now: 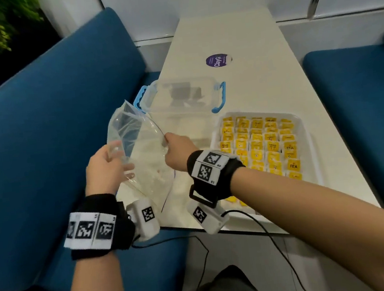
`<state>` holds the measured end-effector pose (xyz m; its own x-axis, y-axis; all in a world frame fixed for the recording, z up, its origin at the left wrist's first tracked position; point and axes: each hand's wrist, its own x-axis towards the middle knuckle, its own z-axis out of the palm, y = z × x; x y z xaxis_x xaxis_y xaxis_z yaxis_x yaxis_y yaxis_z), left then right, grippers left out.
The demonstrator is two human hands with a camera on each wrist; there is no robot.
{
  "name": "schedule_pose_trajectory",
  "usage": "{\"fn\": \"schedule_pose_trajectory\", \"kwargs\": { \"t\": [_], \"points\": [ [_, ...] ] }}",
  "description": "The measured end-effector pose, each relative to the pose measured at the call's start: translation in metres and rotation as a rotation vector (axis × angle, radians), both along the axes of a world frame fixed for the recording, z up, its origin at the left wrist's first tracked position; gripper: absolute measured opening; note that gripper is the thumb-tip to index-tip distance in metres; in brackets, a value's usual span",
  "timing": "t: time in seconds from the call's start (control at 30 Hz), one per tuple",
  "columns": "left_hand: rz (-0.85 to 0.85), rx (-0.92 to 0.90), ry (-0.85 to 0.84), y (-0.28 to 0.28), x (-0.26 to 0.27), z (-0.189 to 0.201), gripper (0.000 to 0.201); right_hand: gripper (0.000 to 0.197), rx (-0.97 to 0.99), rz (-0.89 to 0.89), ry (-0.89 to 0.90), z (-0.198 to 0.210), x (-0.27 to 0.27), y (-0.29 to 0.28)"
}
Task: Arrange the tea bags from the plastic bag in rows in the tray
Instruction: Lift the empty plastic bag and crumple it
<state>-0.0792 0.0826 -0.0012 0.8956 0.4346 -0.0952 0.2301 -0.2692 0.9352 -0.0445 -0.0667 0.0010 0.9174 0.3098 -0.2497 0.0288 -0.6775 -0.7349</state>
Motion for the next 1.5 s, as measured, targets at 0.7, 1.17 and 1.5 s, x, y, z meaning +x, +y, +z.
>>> {"fn": "schedule_pose_trajectory", "kwargs": {
  "t": [0.7, 1.17, 1.5],
  "points": [
    [-1.093, -0.361, -0.305, -0.18, -0.01, 0.066, 0.077, 0.023, 1.075, -0.275, 0.111, 0.107, -0.061, -0.214],
    [-1.319, -0.553, -0.459, -0.242, -0.047, 0.093, 0.055, 0.03, 0.663, -0.492, -0.598, 0.066, -0.147, -0.25],
    [-1.17, 0.238, -0.947, -0.324, -0.11, 0.029, 0.052, 0.067, 1.538, -0.268, -0.273, 0.046, -0.226, -0.31]
  ]
}}
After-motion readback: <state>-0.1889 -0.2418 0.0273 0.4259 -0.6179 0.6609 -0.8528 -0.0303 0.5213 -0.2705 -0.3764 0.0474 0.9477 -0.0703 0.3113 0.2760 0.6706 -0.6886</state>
